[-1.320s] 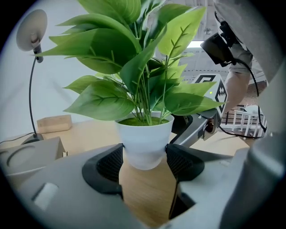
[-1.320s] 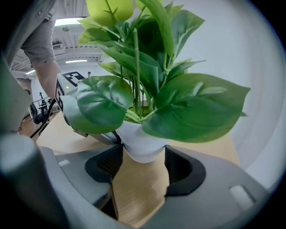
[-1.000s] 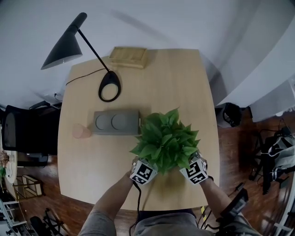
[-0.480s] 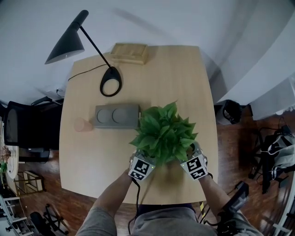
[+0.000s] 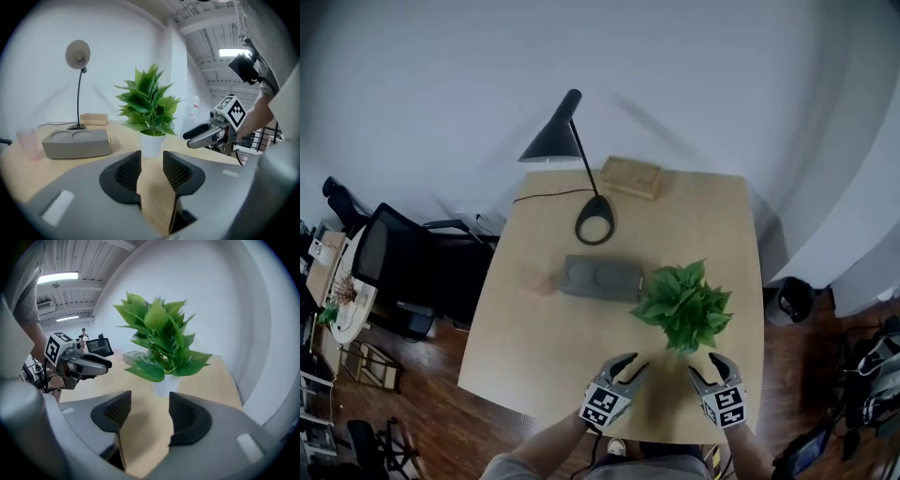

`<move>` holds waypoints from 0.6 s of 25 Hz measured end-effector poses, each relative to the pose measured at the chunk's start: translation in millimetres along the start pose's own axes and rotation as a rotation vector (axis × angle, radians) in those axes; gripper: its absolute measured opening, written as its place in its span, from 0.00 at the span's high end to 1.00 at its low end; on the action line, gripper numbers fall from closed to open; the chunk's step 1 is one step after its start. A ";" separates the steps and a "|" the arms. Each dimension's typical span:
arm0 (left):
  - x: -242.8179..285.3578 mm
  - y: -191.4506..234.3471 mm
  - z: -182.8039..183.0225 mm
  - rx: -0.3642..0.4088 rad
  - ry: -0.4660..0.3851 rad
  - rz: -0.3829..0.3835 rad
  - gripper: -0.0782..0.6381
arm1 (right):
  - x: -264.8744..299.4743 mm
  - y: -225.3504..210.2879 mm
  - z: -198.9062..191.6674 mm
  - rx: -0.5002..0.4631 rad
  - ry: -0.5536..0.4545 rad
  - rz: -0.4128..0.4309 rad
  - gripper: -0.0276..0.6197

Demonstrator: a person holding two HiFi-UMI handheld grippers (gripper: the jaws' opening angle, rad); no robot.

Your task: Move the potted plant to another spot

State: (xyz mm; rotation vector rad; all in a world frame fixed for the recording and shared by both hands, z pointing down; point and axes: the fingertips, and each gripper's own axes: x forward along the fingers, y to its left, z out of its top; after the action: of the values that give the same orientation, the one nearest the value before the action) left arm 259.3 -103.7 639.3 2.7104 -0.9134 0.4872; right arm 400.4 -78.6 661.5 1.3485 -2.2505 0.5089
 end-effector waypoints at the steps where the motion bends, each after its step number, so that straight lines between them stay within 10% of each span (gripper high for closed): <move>1: -9.9 4.6 7.2 -0.015 -0.026 0.014 0.72 | -1.2 6.7 9.9 -0.002 -0.028 -0.001 0.58; 6: -62.8 10.5 22.4 -0.032 -0.127 0.063 0.88 | -17.0 54.3 42.1 0.072 -0.147 0.017 0.74; 15: -172.0 -38.4 -1.6 0.002 -0.139 0.013 0.89 | -90.7 167.1 45.5 0.082 -0.222 -0.019 0.95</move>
State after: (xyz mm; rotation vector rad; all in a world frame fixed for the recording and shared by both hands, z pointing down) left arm 153.9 19.4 570.2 2.7702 -0.9665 0.3048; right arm 279.9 37.4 560.4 1.5330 -2.4131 0.4692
